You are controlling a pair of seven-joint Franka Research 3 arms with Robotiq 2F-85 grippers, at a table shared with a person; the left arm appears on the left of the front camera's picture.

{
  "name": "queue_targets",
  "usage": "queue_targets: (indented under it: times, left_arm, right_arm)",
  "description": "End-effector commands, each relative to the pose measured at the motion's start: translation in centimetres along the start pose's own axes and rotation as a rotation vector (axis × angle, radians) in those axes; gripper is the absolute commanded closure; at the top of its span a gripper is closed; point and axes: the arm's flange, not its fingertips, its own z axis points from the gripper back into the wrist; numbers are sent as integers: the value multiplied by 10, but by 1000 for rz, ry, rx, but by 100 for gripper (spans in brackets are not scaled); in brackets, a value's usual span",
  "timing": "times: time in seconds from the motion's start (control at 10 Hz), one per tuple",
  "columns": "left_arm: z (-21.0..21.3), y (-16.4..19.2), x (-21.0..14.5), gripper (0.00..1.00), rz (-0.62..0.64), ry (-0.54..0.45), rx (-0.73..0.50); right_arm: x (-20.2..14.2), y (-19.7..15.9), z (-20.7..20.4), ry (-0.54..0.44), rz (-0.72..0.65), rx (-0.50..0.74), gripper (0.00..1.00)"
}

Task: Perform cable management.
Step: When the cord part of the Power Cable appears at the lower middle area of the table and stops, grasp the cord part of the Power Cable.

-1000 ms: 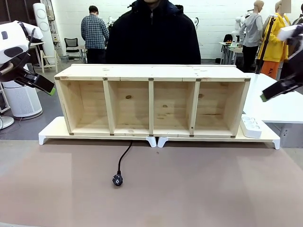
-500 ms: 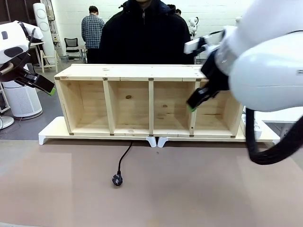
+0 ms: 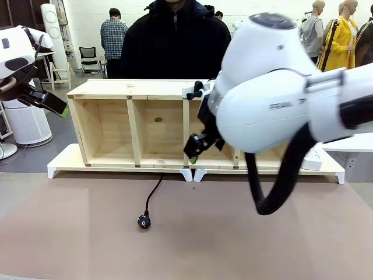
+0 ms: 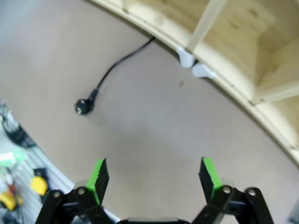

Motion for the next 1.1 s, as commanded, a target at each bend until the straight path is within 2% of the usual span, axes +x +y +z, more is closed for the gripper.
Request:
queue_targets:
  times: [0.0, 0.4, 0.6, 0.7, 1.0]
  left_arm:
    - [-1, 1, 2, 0, 1, -12, 6]
    - [-1, 1, 2, 0, 1, -12, 6]
    - [-1, 1, 2, 0, 1, -12, 6]
    - [-1, 1, 2, 0, 1, -12, 6]
    - [-1, 1, 2, 0, 1, -12, 6]
  right_arm:
    - [35, 21, -28, -31, -245, -74, 0]
    - [66, 51, -91, 28, -419, -92, 0]
    - [79, 69, -125, 131, -392, -184, 0]
    - [82, 80, -143, 193, -376, -171, 0]
    - [92, 109, -175, 265, -370, -121, 0]
